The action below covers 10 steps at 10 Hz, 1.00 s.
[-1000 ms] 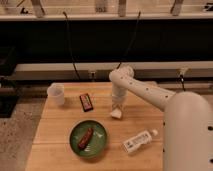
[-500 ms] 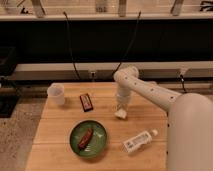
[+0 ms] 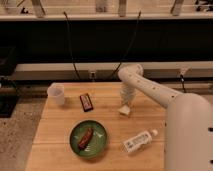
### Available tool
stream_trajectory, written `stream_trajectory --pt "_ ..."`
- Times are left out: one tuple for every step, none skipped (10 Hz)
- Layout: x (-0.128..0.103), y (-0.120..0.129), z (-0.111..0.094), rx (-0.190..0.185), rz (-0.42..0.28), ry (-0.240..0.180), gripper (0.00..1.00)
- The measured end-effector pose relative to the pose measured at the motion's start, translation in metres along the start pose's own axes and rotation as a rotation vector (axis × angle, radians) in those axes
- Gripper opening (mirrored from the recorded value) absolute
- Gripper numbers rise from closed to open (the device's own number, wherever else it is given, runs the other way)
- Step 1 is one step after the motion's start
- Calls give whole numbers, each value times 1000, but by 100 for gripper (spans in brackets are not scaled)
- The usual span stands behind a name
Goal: Wipe the white sponge on the table
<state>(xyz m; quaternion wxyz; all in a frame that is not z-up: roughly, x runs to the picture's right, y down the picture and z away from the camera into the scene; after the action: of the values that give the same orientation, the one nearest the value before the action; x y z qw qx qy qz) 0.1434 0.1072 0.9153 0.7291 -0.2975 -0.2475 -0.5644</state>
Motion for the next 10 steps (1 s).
stream_trajectory --pt "12 0 0 -2 15 5 0" --pt "18 -1 1 -2 21 8 0" --pt "24 -4 2 -1 25 10 0" --pt "31 -6 4 0 26 13 0" --pt "34 -11 4 1 21 16 0" --pt "35 -21 5 3 10 17 0" --pt "35 -29 6 4 -4 16 0" --pt "34 -33 8 4 -11 14 0" --pt "31 -43 9 6 -26 11 0" --pt "28 -59 11 12 -51 10 0"
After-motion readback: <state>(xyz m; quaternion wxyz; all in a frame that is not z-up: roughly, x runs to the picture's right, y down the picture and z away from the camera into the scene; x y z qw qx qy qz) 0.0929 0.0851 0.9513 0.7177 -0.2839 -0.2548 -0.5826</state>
